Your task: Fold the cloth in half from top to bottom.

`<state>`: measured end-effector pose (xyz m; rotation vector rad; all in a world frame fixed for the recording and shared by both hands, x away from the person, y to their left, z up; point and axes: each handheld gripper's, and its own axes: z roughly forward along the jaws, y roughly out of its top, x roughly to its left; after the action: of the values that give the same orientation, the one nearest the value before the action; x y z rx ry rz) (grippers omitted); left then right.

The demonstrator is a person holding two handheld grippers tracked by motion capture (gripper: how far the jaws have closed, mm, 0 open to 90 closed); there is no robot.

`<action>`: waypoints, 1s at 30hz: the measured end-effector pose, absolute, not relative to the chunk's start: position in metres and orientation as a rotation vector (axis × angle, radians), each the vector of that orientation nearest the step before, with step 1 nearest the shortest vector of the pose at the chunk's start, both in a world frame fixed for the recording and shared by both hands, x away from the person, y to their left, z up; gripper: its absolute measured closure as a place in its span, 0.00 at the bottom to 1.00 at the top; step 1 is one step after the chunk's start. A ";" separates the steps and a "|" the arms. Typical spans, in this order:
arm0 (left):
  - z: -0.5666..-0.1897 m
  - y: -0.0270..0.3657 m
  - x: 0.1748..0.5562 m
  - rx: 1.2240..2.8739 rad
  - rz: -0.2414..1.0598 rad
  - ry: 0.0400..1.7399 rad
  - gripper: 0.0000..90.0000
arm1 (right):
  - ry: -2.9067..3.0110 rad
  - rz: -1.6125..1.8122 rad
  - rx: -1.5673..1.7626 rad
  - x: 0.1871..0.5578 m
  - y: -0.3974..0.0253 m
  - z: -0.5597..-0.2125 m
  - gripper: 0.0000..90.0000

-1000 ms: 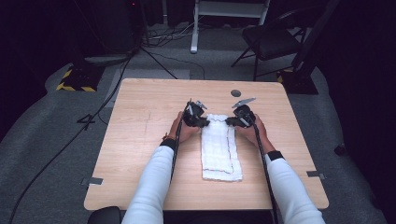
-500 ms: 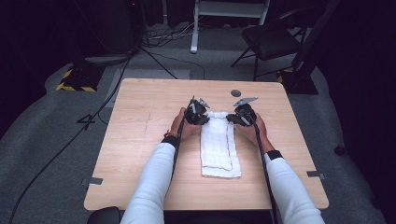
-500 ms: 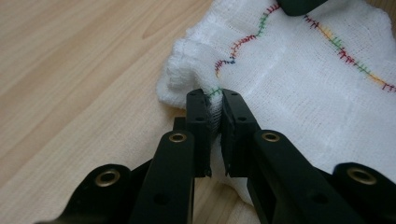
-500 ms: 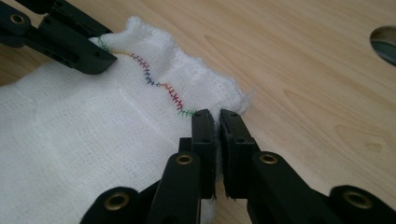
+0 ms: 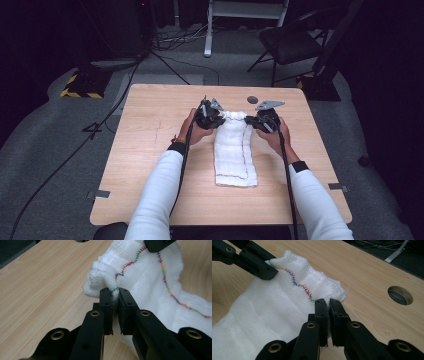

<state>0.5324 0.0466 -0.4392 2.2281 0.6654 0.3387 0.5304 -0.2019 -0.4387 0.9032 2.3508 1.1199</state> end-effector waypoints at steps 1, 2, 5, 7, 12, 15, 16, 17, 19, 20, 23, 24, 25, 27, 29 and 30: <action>-0.438 0.048 0.528 2.234 0.336 0.647 0.92 | 2.352 1.125 0.894 0.528 -0.202 -0.438 0.95; -0.438 0.049 0.525 2.240 0.339 0.630 0.92 | 2.358 1.125 0.879 0.524 -0.203 -0.437 0.95; -0.433 0.049 0.513 2.238 0.342 0.580 0.92 | 2.376 1.132 0.835 0.511 -0.206 -0.435 0.95; -0.432 0.049 0.509 2.235 0.342 0.563 0.91 | 2.376 1.142 0.819 0.505 -0.208 -0.433 0.95; -0.427 0.050 0.489 2.250 0.341 0.488 0.91 | 2.386 1.191 0.787 0.487 -0.216 -0.430 0.95; -0.426 0.051 0.480 2.245 0.333 0.454 0.91 | 2.395 1.191 0.760 0.480 -0.217 -0.428 0.95; -0.425 0.051 0.476 2.248 0.334 0.442 0.91 | 2.397 1.192 0.751 0.478 -0.218 -0.428 0.95; -0.426 0.052 0.470 2.253 0.328 0.422 0.90 | 2.405 1.204 0.735 0.472 -0.219 -0.427 0.95; -0.426 0.052 0.467 2.253 0.328 0.418 0.90 | 2.410 1.206 0.727 0.469 -0.219 -0.427 0.95; -0.427 0.053 0.465 2.253 0.324 0.413 0.90 | 2.414 1.210 0.720 0.465 -0.219 -0.427 0.95; -0.431 0.054 0.456 2.259 0.313 0.391 0.90 | 2.441 1.221 0.684 0.453 -0.220 -0.428 0.95; -0.432 0.055 0.453 2.260 0.311 0.385 0.90 | 2.441 1.221 0.684 0.453 -0.220 -0.428 0.95; -0.433 0.055 0.450 2.262 0.310 0.375 0.90 | 2.446 1.221 0.673 0.450 -0.221 -0.428 0.95; -0.435 0.055 0.445 2.264 0.302 0.363 0.90 | 2.462 1.226 0.648 0.443 -0.221 -0.430 0.95; -0.437 0.056 0.436 2.278 0.303 0.337 0.90 | 2.480 1.221 0.631 0.435 -0.221 -0.431 0.95; -0.437 0.056 0.436 2.278 0.303 0.337 0.90 | 2.480 1.221 0.631 0.435 -0.221 -0.431 0.95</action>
<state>0.4362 0.0557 -0.4371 2.2780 0.3373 0.3028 0.4350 -0.2207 -0.4309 0.6306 2.4803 1.2205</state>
